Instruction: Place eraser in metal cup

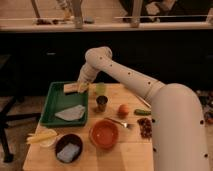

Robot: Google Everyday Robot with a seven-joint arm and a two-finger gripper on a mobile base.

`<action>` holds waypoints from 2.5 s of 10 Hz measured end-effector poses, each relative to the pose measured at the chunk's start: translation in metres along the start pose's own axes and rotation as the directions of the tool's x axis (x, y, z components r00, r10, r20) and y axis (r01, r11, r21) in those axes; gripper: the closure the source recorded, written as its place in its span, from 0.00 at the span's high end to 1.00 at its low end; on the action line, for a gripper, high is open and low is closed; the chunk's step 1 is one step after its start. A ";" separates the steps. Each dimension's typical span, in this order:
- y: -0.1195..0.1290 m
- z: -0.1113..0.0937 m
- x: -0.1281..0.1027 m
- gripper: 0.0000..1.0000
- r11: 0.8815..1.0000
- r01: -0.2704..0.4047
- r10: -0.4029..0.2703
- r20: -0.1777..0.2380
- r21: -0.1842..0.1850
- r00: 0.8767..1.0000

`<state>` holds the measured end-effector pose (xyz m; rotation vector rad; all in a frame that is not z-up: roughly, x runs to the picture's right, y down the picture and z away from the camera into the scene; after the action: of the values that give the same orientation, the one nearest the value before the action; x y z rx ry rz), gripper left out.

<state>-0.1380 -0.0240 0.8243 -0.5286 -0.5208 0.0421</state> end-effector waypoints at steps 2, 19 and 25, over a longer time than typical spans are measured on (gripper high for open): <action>0.000 0.002 -0.003 0.00 1.000 0.005 -0.005 0.002 -0.002 1.000; 0.032 -0.046 0.056 0.00 0.970 -0.233 0.208 0.250 0.074 0.946; 0.059 -0.057 0.088 0.00 0.951 -0.296 0.266 0.251 0.086 0.931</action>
<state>-0.0284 0.0153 0.7940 -0.4770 -0.6679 0.4145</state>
